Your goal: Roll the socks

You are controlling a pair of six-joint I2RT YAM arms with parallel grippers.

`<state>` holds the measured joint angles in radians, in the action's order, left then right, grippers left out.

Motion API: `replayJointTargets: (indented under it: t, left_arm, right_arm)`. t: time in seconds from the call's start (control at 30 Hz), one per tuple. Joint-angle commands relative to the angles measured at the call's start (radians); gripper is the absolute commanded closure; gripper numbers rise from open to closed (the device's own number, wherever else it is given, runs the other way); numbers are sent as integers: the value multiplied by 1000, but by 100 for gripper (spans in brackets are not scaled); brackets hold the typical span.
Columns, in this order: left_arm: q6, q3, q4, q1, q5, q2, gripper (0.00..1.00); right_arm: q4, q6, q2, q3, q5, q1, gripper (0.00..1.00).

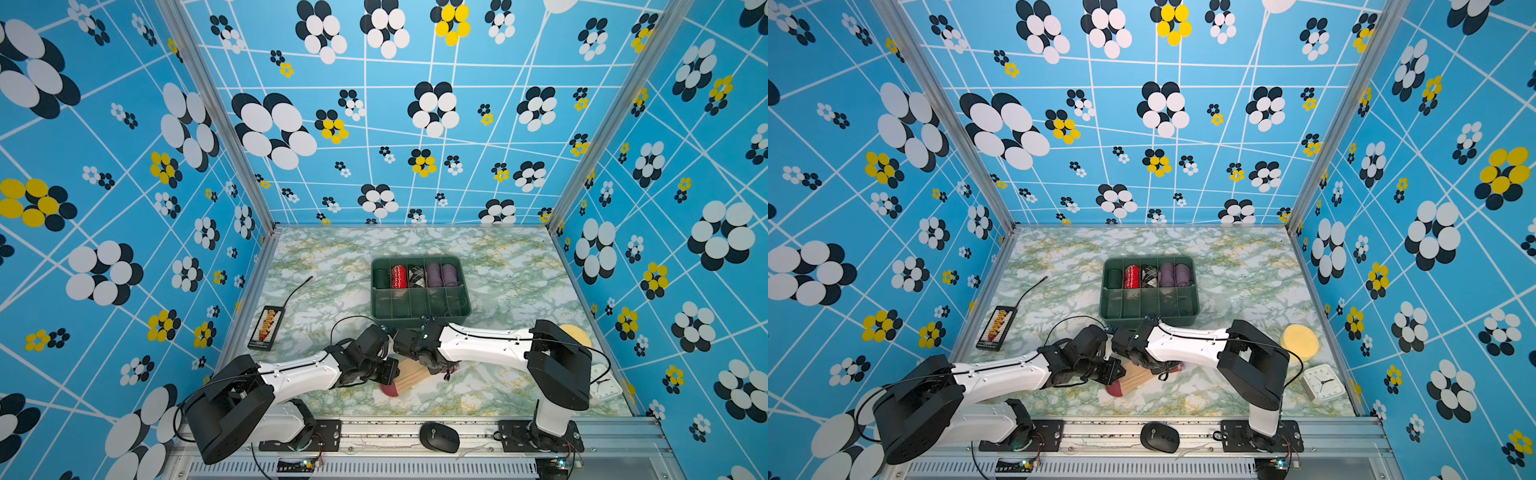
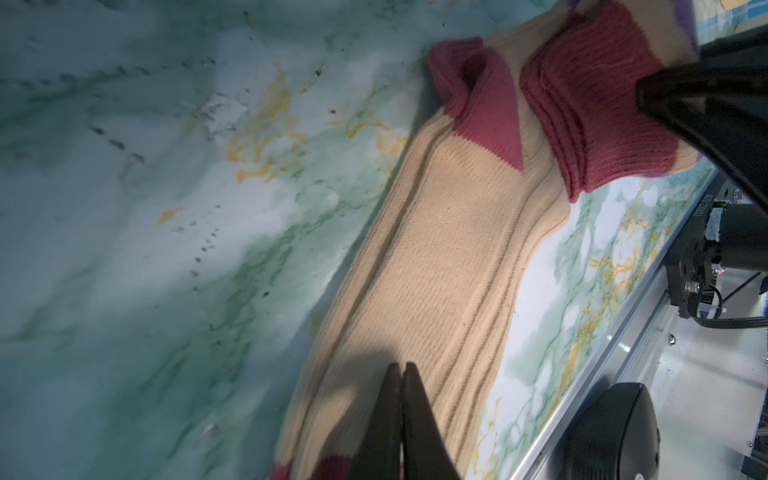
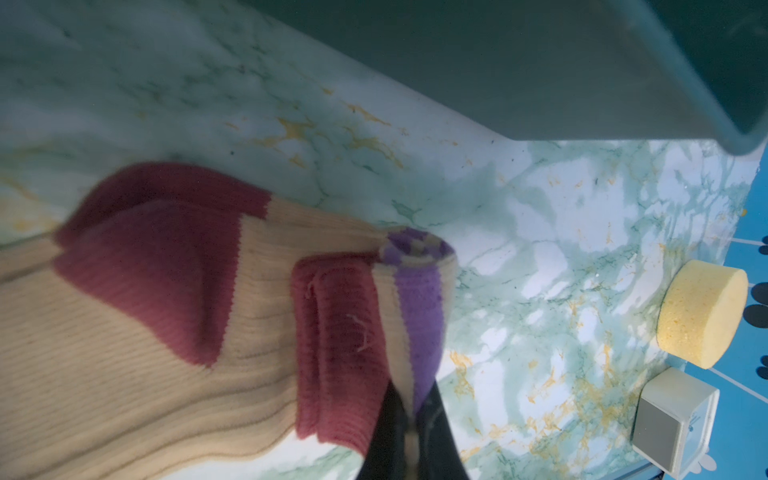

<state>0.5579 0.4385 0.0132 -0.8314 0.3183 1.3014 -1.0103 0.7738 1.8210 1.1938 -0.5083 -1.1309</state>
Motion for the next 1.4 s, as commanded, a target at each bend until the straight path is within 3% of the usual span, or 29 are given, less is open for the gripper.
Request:
replayJointTargets:
  t: [0.0, 0.73, 0.97, 1.13, 1.37]
  left_arm:
    - [-2, -5, -2, 4, -1, 9, 92]
    - [20, 18, -39, 5, 1, 71, 92]
    - [17, 26, -39, 7, 6, 90, 92]
    - [17, 24, -35, 9, 4, 85, 92]
    - [10, 26, -22, 11, 5, 81, 92]
  right_arm:
    - [-11, 10, 25, 27, -21, -17, 95]
    - [-66, 42, 114, 117, -102, -109, 94]
    - [-40, 25, 131, 132, -81, -121, 93]
    - [23, 3, 120, 105, -39, -120, 80]
    - [100, -10, 88, 60, 11, -120, 79]
